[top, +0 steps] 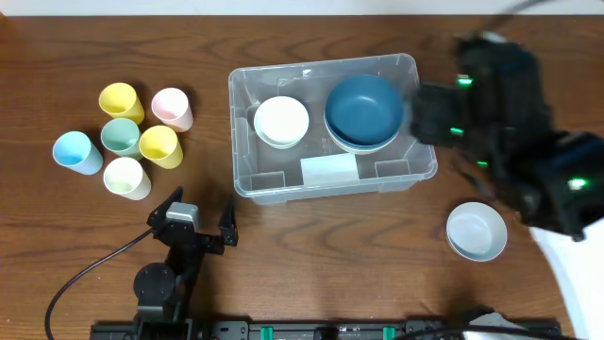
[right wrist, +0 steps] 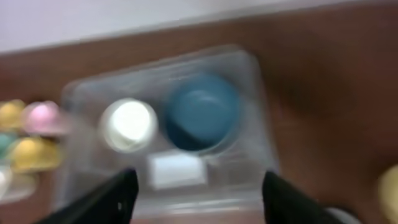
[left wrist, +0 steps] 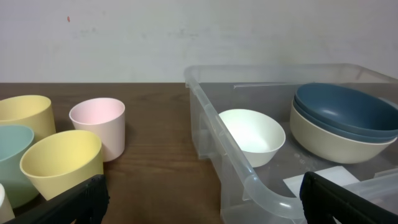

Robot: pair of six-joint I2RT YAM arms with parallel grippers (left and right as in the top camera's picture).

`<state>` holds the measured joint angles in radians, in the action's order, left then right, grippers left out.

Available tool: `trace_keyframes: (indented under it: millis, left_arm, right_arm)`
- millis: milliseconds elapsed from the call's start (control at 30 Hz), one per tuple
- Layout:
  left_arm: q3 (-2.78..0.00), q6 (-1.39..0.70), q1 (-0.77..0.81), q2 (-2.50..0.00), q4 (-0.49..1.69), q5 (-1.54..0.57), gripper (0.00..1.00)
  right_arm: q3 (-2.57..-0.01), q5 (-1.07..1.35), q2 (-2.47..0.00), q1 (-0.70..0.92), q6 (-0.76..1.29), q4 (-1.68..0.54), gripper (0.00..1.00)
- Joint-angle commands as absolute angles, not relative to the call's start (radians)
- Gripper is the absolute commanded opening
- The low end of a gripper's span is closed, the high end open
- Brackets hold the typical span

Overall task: Pack container
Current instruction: 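Move the right gripper back toward the remaining bowls, then grasp the yellow bowl rim with the right gripper and lift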

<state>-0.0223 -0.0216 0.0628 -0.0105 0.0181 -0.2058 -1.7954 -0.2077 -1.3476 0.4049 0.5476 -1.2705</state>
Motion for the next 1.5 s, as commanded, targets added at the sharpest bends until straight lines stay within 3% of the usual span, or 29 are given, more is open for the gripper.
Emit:
trace_keyframes:
  millis: [0, 200, 567, 867, 1267, 1367, 1467]
  left_arm:
    - [-0.004, -0.008, 0.067, -0.005, 0.051, -0.217, 0.98]
    - [-0.004, -0.008, 0.067, -0.005, 0.051, -0.217, 0.98]
    - [-0.004, -0.008, 0.067, -0.005, 0.051, -0.217, 0.98]
    - [-0.004, -0.008, 0.067, -0.005, 0.051, -0.217, 0.98]
    - [-0.004, -0.008, 0.067, -0.005, 0.051, -0.217, 0.98]
    - [-0.004, -0.008, 0.067, -0.005, 0.051, -0.217, 0.98]
    - [-0.004, -0.008, 0.067, -0.005, 0.051, -0.217, 0.98]
  right_arm:
    - [-1.778, -0.266, -1.371, 0.276, 0.685, -1.379, 0.71]
    - [-1.679, -0.252, -1.377, 0.009, 0.694, -1.415, 0.76]
    - [-1.246, -0.081, -1.403, -0.284, 0.529, -1.055, 0.76]
    - [-1.130, -0.047, -1.520, -0.403, 0.472, -0.955, 0.79]
    - [-1.130, -0.110, -1.668, -0.413, 0.427, -0.879, 0.80]
    - [-1.130, -0.140, -1.689, -0.416, 0.405, -0.863, 0.78]
    - [-1.130, -0.137, -1.697, -0.427, 0.406, -0.843, 0.69]
